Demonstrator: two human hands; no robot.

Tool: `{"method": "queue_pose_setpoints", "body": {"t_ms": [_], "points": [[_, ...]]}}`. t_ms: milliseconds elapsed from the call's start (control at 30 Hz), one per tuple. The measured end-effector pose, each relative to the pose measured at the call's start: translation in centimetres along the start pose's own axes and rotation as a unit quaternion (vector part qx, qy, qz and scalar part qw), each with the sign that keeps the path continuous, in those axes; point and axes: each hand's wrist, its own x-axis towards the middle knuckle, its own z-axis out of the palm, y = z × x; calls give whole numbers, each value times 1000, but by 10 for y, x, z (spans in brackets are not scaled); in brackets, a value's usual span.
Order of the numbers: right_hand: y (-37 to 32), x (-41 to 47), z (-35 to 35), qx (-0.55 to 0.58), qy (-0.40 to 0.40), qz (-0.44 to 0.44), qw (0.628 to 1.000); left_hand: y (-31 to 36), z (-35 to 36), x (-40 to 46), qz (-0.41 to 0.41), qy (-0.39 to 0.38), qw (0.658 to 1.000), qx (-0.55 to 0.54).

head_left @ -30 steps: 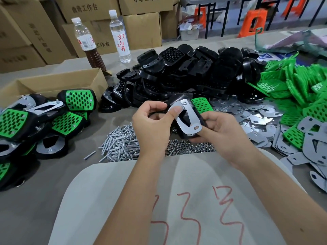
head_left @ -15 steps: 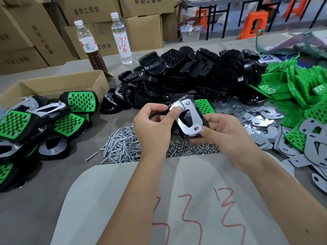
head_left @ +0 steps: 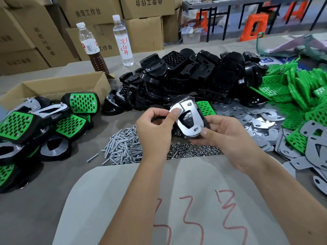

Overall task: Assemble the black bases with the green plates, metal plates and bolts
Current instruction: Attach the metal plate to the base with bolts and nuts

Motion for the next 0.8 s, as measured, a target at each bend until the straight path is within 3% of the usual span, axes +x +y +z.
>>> {"method": "queue_pose_setpoints", "body": {"t_ms": [500, 800], "points": [[0, 0, -2, -3, -9, -4, 1000, 2, -3, 3, 6, -56, 998, -19], [0, 1, -4, 36, -40, -7, 999, 1, 2, -1, -15, 2, 1000, -18]]}}
